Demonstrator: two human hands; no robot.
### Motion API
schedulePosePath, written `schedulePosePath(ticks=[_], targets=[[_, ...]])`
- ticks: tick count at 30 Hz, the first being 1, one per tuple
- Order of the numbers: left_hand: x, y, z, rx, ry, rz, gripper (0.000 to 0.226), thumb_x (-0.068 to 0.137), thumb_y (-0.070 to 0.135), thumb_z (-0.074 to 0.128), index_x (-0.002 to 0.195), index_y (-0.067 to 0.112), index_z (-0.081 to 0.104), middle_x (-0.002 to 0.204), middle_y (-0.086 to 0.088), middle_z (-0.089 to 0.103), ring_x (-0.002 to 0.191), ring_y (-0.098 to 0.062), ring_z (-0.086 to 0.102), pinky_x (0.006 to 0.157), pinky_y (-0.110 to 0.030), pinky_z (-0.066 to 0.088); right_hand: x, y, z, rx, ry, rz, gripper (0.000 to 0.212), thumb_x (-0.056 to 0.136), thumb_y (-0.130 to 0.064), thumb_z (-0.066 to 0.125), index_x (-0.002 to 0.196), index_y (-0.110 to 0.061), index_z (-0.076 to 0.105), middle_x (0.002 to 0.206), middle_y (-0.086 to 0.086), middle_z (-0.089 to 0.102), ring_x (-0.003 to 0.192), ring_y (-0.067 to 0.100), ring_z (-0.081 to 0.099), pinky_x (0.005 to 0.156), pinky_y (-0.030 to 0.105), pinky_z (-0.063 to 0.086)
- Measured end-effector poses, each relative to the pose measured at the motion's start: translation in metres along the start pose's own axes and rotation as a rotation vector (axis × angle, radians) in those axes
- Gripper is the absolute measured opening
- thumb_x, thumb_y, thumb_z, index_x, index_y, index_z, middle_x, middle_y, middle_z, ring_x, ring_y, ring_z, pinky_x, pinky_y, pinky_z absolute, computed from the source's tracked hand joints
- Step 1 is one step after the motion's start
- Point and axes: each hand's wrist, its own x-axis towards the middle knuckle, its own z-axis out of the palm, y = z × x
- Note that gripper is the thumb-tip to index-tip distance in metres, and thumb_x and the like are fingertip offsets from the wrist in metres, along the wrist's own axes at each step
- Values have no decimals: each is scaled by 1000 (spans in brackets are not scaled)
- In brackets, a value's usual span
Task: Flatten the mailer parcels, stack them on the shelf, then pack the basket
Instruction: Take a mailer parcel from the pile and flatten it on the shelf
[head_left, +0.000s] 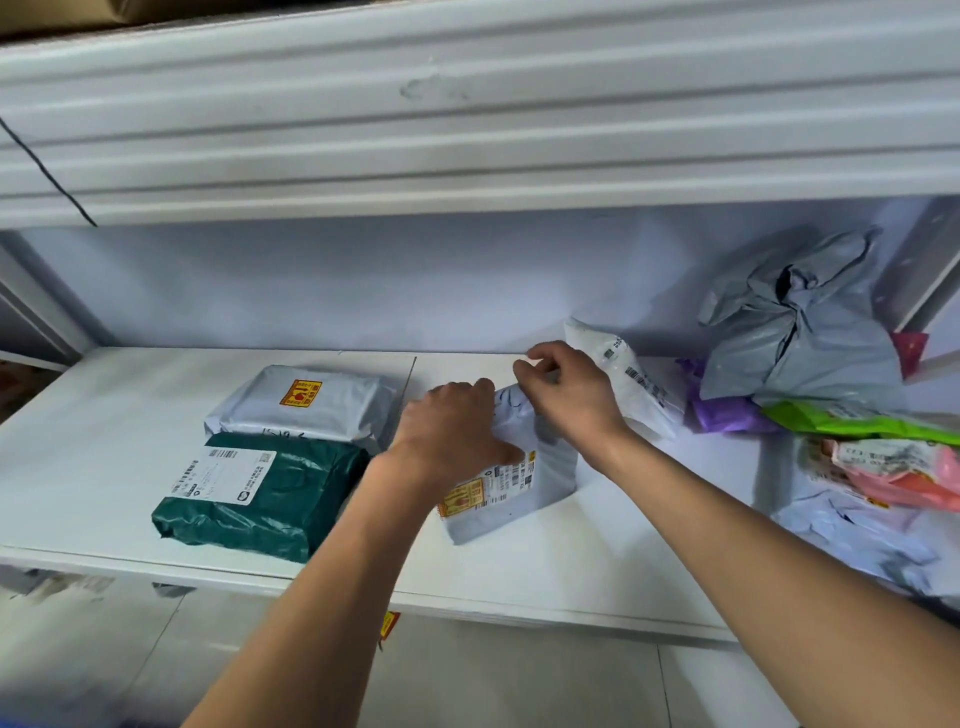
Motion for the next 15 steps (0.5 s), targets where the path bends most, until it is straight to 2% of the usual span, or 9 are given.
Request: schedulePosePath(ticks=[4, 7, 10, 12, 14, 15], targets=[[4, -6, 6, -99, 109, -4, 38, 81, 47, 68, 100, 18, 52, 101, -3, 63, 97, -28, 60, 71, -30, 37, -1, -5, -9, 294, 8, 111, 39, 95, -53, 47, 116, -23, 60, 110, -7, 65, 107, 14, 58, 91, 28, 39], [5, -23, 8, -327, 170, -8, 32, 80, 41, 72, 89, 17, 52, 78, 4, 58, 77, -21, 56, 61, -28, 37, 1, 1, -15, 378, -8, 173, 55, 97, -61, 33, 123, -21, 61, 128, -1, 62, 120, 19, 54, 100, 32, 37], [0, -37, 16, -752, 232, -29, 28, 81, 29, 75, 84, 13, 52, 65, 9, 49, 61, -9, 44, 52, -20, 32, 1, 4, -18, 112, 0, 195, 60, 99, -59, 24, 125, -18, 61, 133, 10, 59, 124, 30, 52, 105, 38, 37], [-9, -41, 28, -1027, 134, -12, 22, 84, 23, 75, 88, 14, 55, 72, -2, 58, 65, -5, 50, 60, -19, 41, 1, 4, -18, -129, 23, 94, 60, 101, -53, 20, 111, -14, 64, 120, 18, 64, 112, 37, 57, 99, 42, 42], [-20, -48, 44, -1235, 42, -30, 28, 85, 23, 75, 102, 11, 57, 95, -20, 64, 80, -16, 61, 77, -40, 53, -4, 2, -9, -372, 54, -145, 65, 99, -49, 12, 99, -9, 63, 96, 22, 68, 89, 40, 64, 85, 46, 50], [-24, -53, 51, -1284, 26, -39, 33, 84, 24, 76, 107, 10, 57, 101, -22, 64, 85, -23, 64, 83, -50, 53, -9, 2, -3, -478, 50, -253, 67, 97, -47, 9, 96, -7, 63, 86, 21, 68, 78, 40, 66, 76, 47, 52]])
